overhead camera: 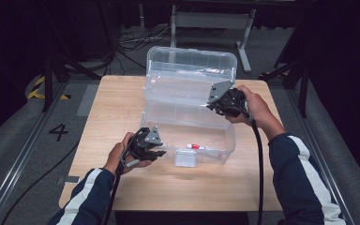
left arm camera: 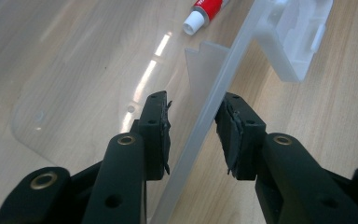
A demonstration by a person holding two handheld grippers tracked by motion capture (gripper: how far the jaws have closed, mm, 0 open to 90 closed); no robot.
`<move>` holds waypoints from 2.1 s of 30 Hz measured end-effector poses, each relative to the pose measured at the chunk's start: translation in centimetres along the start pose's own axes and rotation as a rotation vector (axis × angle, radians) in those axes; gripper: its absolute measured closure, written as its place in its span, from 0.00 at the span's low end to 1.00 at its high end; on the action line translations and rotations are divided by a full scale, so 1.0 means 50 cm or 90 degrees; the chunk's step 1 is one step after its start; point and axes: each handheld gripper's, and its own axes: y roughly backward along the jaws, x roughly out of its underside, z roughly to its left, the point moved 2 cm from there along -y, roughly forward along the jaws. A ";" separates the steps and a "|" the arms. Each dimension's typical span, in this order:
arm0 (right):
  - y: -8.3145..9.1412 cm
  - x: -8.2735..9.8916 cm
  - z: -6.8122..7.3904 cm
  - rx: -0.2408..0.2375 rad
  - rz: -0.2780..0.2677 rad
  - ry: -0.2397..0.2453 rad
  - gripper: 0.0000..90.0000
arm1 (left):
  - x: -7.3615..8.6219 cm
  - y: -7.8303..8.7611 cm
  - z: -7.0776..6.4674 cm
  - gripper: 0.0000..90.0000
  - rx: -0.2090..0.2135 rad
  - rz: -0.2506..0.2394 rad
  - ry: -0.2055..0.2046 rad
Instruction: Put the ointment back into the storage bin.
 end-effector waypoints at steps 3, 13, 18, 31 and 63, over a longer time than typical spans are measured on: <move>-0.009 -0.005 0.003 0.017 0.012 0.008 0.93 | -0.001 0.000 -0.004 0.71 -0.011 0.000 0.000; -0.021 -0.009 -0.011 0.023 0.018 0.004 0.91 | -0.011 -0.011 -0.018 0.69 -0.053 -0.001 -0.009; -0.034 -0.018 -0.027 0.025 0.032 0.015 0.90 | -0.015 -0.014 -0.009 0.73 -0.045 -0.009 -0.009; -0.011 -0.003 0.002 0.007 0.006 0.013 0.92 | -0.013 -0.014 -0.013 0.72 -0.052 -0.018 -0.010; -0.001 0.047 0.046 -0.020 -0.101 -0.081 0.87 | -0.013 -0.016 -0.014 0.69 -0.072 -0.012 -0.034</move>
